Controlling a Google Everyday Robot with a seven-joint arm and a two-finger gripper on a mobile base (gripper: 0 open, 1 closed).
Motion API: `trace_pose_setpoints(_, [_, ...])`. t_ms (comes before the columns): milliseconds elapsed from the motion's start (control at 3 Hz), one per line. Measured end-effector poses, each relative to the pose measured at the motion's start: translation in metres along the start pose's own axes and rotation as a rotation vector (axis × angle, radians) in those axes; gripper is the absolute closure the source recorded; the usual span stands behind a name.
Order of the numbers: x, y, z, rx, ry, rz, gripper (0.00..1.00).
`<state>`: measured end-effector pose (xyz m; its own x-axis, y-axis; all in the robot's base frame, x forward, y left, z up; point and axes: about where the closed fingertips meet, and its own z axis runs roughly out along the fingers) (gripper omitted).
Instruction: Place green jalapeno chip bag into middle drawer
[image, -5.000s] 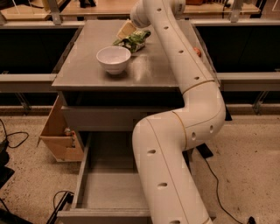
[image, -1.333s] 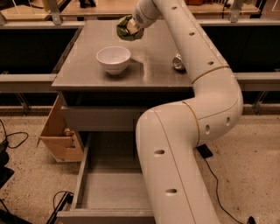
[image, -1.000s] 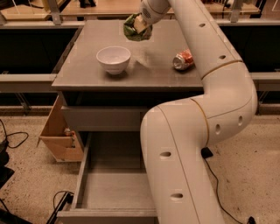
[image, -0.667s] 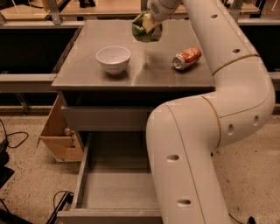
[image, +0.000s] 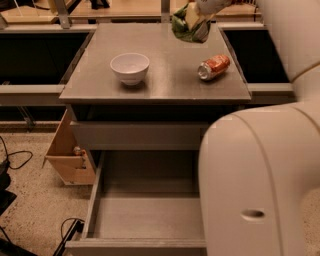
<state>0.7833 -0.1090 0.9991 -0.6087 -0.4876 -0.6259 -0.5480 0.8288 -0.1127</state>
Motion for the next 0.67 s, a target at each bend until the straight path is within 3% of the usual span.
trace_pose_setpoints(333, [-0.019, -0.008, -0.061, 0.089, -0.157, 0.043, 1.00])
trace_pose_setpoints(667, [-0.021, 0.000, -0.142, 0.152, -0.324, 0.075, 1.00])
